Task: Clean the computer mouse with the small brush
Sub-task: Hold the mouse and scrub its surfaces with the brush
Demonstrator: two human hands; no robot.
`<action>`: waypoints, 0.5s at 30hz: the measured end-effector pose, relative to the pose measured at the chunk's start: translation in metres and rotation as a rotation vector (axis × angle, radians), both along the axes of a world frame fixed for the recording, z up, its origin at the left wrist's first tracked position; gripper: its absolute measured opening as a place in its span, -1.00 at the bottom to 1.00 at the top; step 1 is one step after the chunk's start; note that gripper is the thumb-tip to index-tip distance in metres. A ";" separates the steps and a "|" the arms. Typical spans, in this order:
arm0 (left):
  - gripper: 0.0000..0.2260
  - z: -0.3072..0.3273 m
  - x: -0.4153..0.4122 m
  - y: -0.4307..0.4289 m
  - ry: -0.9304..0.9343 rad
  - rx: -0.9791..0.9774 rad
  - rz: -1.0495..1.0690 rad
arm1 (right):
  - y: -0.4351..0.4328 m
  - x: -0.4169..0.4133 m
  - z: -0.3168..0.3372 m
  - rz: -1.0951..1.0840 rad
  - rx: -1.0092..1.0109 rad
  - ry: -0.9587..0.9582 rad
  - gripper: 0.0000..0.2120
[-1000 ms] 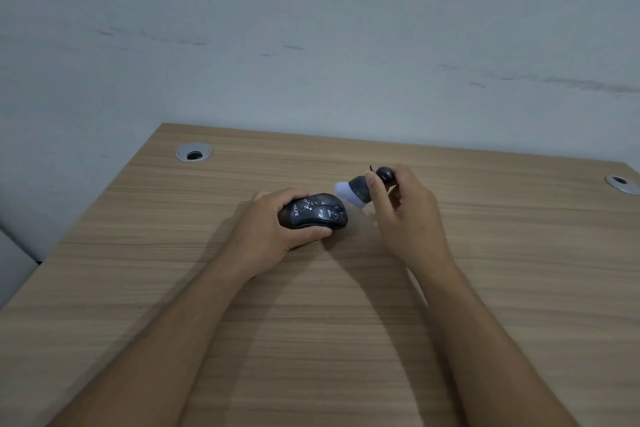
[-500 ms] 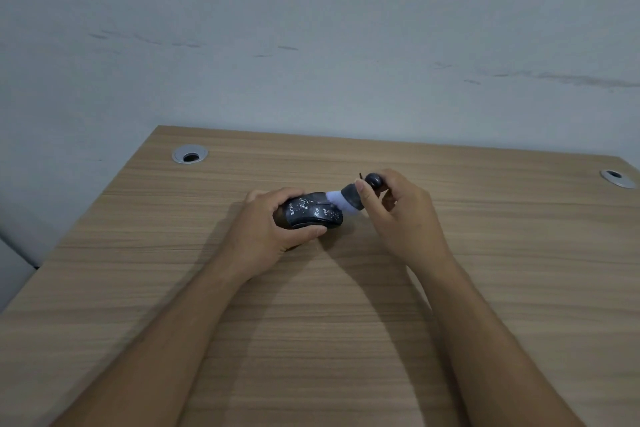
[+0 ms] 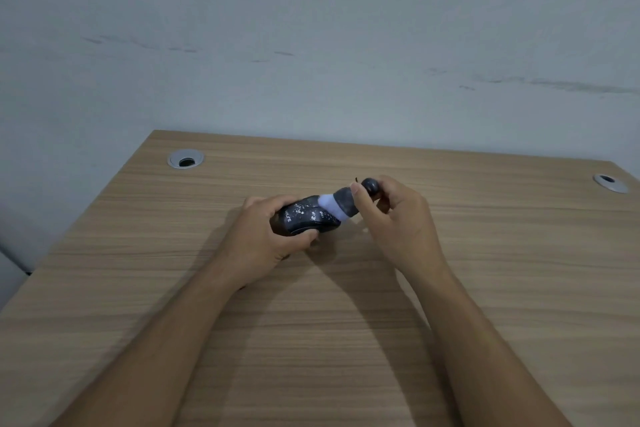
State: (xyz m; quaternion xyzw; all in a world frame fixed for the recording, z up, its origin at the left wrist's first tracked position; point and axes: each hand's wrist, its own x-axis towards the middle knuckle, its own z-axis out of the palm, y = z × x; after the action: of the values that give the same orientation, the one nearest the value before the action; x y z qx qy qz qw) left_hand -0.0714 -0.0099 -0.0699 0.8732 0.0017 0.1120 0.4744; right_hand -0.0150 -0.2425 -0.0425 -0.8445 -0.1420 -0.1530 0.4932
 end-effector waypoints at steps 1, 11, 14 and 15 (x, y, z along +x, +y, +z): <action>-0.55 0.001 -0.001 -0.001 0.004 -0.002 0.005 | 0.001 -0.001 -0.001 -0.016 -0.030 -0.013 -0.76; -0.59 0.004 -0.002 -0.003 -0.051 -0.004 0.022 | 0.003 -0.003 0.001 -0.055 -0.006 0.001 -0.76; -0.60 0.005 -0.003 -0.004 -0.057 -0.018 0.021 | 0.003 -0.006 0.005 -0.073 0.089 -0.017 -0.78; -0.60 0.006 -0.003 -0.005 -0.059 -0.027 0.015 | 0.003 -0.008 0.007 -0.053 0.109 -0.034 -0.78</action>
State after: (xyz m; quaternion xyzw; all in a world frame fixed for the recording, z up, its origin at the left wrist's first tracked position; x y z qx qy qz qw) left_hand -0.0741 -0.0145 -0.0642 0.8628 -0.0043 0.1415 0.4853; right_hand -0.0228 -0.2394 -0.0356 -0.8172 -0.1193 -0.1876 0.5318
